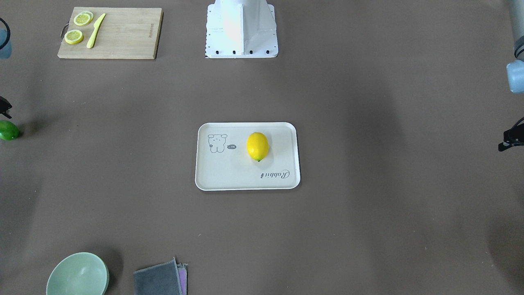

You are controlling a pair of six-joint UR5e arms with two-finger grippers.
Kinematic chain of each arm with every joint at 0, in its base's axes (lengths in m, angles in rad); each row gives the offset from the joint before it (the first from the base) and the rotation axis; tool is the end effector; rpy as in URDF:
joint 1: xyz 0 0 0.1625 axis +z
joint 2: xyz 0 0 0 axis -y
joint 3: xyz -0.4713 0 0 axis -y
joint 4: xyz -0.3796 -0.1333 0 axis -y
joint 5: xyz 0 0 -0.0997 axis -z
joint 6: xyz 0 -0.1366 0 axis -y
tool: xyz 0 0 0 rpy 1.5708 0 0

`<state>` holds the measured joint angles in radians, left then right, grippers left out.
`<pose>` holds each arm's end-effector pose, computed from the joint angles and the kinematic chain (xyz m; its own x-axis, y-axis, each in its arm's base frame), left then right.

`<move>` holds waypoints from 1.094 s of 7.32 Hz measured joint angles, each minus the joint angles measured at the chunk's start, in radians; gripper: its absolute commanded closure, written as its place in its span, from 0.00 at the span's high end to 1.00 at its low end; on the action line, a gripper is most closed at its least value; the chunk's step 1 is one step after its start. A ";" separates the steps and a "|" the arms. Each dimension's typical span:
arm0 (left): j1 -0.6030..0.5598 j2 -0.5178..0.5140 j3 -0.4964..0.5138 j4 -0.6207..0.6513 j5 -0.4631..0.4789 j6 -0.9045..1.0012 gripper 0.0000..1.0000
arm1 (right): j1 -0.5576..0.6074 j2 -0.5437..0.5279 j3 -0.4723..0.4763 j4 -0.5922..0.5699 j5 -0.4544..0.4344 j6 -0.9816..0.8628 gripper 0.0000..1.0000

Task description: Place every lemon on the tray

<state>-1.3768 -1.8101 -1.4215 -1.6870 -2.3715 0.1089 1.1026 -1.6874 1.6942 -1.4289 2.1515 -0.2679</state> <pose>0.0824 -0.6022 0.6589 0.6304 0.3812 -0.6762 -0.2587 0.9245 0.2799 -0.1466 -0.4192 0.7262 0.5660 -0.6674 0.4840 0.6182 0.7320 0.2865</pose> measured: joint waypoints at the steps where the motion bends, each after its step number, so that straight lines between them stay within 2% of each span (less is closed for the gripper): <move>1: 0.000 0.000 0.002 0.000 0.000 0.000 0.98 | -0.010 0.002 -0.012 0.000 0.000 0.002 0.94; 2: 0.000 0.000 0.003 0.001 0.000 0.000 0.98 | -0.022 0.004 -0.019 0.001 -0.001 0.009 0.93; 3: 0.000 0.000 0.006 0.001 0.000 0.000 0.98 | -0.034 0.005 -0.023 0.001 -0.001 0.018 0.85; 5: 0.001 0.000 0.011 0.000 0.000 0.000 0.98 | -0.052 0.009 -0.028 0.001 -0.007 0.025 0.78; 6: 0.001 0.000 0.014 -0.001 0.000 0.001 0.98 | -0.056 0.011 -0.030 0.001 -0.014 0.025 0.66; 7: 0.001 0.000 0.016 -0.002 0.000 0.001 0.98 | -0.060 0.016 -0.032 0.001 -0.020 0.025 0.29; 8: 0.001 0.000 0.018 -0.002 0.000 0.001 0.98 | -0.063 0.024 -0.035 0.000 -0.022 0.025 0.00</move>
<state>-1.3760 -1.8101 -1.4035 -1.6891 -2.3715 0.1103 1.0395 -1.6631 1.6594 -1.4287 2.1292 -0.2431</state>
